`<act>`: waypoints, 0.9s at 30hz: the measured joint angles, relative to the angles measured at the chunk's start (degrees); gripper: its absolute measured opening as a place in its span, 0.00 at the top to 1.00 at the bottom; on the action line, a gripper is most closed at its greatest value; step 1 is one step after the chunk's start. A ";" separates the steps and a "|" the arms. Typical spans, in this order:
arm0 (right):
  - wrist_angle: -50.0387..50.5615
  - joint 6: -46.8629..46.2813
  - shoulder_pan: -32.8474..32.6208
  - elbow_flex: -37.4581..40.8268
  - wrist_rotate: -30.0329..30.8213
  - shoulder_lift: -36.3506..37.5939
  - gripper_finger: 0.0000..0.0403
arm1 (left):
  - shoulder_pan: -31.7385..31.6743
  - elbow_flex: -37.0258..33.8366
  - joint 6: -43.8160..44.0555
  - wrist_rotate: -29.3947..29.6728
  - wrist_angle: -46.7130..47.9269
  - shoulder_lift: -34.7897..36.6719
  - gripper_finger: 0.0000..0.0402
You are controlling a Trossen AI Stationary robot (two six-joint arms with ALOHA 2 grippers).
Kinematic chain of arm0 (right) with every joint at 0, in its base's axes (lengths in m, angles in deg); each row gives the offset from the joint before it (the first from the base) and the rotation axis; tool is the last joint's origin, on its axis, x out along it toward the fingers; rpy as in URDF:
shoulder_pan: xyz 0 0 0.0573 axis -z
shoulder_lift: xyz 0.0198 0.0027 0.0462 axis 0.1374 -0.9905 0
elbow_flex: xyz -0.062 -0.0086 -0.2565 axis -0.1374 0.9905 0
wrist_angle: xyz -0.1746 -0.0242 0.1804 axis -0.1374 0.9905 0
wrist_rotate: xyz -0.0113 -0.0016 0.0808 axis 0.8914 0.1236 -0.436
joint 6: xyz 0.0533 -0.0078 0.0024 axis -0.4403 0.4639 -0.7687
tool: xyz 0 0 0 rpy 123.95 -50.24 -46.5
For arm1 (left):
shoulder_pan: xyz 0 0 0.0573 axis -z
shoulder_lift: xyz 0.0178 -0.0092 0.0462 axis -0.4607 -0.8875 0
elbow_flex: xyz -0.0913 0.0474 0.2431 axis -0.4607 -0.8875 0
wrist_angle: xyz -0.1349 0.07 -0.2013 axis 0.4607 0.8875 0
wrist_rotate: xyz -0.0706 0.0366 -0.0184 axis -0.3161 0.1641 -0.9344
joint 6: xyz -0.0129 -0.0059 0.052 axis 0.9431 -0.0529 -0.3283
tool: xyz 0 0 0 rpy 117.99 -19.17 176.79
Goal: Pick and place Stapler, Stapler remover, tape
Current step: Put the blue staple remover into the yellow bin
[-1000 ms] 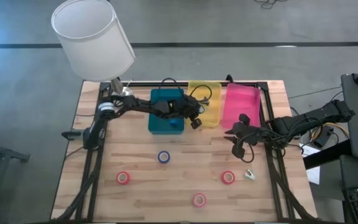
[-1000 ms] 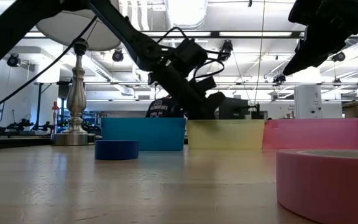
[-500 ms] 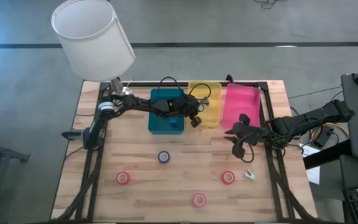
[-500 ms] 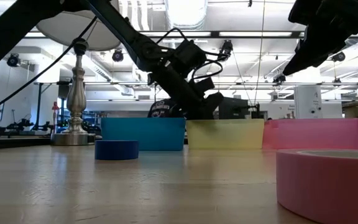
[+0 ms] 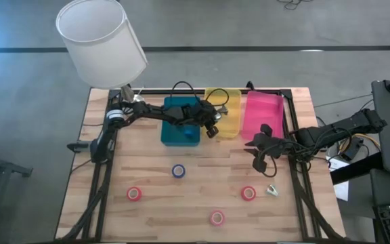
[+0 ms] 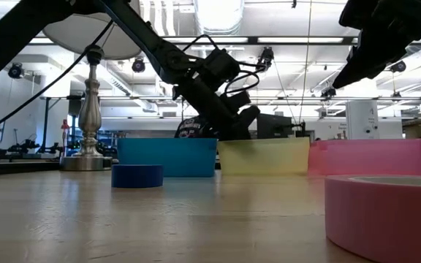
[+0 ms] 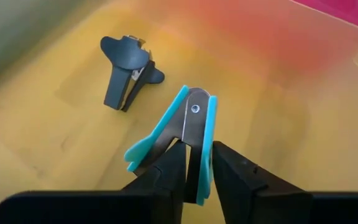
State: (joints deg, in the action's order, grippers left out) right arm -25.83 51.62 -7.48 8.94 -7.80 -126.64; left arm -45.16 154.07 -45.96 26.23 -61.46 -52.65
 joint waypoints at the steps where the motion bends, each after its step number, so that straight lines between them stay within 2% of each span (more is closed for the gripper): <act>1: 0.00 0.00 0.00 0.00 0.00 0.00 0.76 | -0.05 0.00 0.01 -0.05 0.10 0.00 0.78; 7: -0.02 0.00 0.00 0.00 0.00 0.00 0.76 | -0.60 1.32 0.84 -1.49 2.44 -0.02 0.72; 18: 0.01 0.00 0.00 0.00 0.02 0.00 0.76 | -0.71 3.46 0.86 -1.59 4.24 -0.15 0.72; 22: -0.01 0.22 0.01 0.00 0.03 0.00 0.76 | -0.59 3.86 0.84 -5.23 4.29 1.33 0.72; 27: -1.13 0.13 0.07 0.00 1.49 -0.38 0.76 | 0.11 3.43 -0.34 -8.78 4.43 6.97 0.72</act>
State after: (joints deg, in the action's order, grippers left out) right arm -26.96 51.75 -7.42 8.94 -6.31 -127.02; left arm -45.06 157.50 -46.30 17.46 -57.03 -45.68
